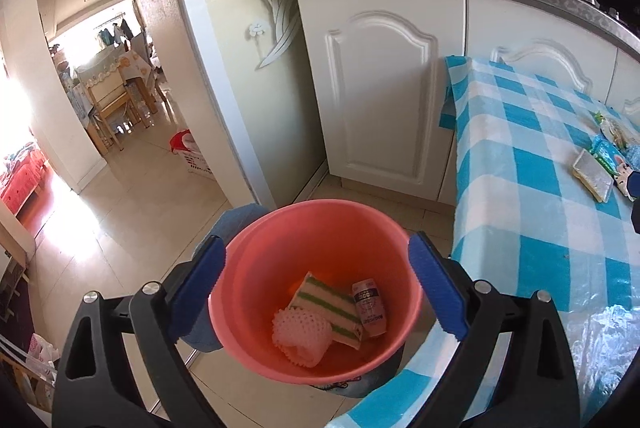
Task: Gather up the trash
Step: 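Move both open grippers back over the table toward the remaining items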
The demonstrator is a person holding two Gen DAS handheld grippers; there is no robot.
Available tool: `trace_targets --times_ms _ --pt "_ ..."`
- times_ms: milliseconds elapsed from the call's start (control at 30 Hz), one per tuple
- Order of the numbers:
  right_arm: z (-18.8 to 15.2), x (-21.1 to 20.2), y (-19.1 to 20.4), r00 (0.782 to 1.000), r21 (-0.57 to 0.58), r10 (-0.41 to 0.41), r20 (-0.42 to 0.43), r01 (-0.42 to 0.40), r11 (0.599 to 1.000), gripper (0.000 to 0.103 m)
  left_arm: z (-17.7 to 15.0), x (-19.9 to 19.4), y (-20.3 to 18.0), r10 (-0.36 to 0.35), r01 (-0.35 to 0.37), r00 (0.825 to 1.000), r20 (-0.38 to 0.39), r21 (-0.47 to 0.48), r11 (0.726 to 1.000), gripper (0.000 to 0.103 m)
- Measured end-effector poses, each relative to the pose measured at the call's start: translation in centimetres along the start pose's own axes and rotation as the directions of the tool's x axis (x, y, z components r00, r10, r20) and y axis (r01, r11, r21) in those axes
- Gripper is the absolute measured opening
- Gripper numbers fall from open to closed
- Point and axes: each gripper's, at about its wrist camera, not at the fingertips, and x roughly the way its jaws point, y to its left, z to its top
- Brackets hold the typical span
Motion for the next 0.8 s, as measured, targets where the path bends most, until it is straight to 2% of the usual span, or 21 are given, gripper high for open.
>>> trace_targets --times_ms 367,800 --pt "-1.5 -4.9 -5.7 0.993 0.126 -0.085 0.082 0.075 0.989 0.088 1.0 -2.0 -5.8 -0.077 0.074 0.997 0.031 0.087 0.993 0.093" --pt "-5.1 -10.1 -13.2 0.966 0.263 -0.224 0.132 0.184 0.947 0.088 0.9 -3.5 -12.5 -0.183 0.178 0.983 0.01 0.182 0.967 0.094"
